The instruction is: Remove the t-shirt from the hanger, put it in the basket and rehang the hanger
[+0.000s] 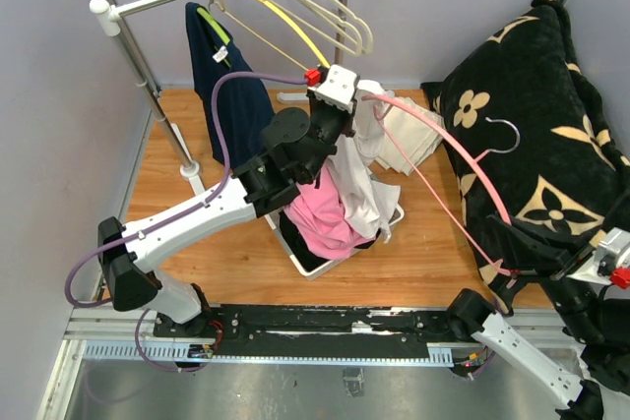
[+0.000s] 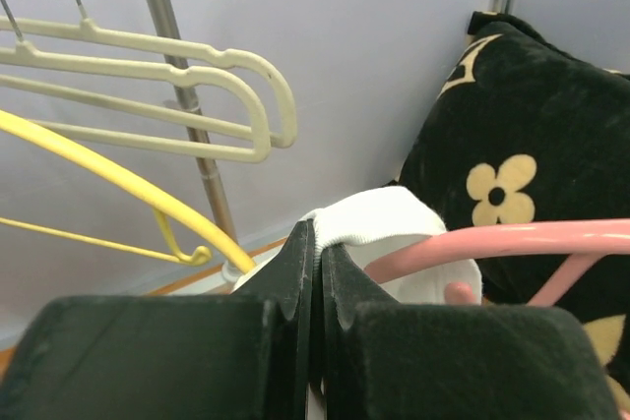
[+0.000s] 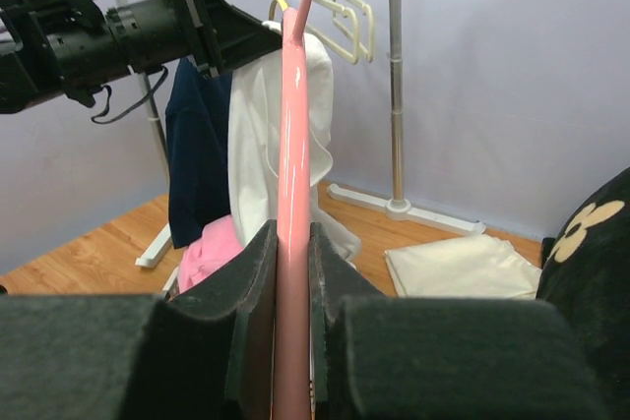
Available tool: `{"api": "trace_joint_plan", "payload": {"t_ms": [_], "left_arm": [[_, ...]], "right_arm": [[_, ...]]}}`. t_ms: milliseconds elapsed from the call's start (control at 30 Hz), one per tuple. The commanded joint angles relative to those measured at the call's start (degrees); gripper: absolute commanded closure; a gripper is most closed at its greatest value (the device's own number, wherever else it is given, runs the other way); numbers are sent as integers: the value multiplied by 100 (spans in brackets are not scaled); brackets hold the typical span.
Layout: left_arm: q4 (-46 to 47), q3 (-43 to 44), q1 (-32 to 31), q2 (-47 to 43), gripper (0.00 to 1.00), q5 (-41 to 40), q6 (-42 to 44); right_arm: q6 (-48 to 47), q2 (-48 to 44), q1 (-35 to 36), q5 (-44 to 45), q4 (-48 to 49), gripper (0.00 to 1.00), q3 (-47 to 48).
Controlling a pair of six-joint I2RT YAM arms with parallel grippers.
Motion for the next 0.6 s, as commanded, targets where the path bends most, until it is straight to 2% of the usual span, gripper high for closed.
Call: {"api": "trace_joint_plan", "payload": {"t_ms": [0,233,467,567], "left_arm": [[-138,455,47,217,100,-211,144],[-654,469,41,182,100,173,-156],[-711,-9,-19,-377,100,1347,-181],[-637,120,-23,-626,99,1826,-198]], "right_arm": [[-103,-90,5,115,170,99,356],[-196,-90,5,563,143,99,606],[-269,-51,9,1350,292,99,447],[-327,19,1,1609,334,99,305]]}}
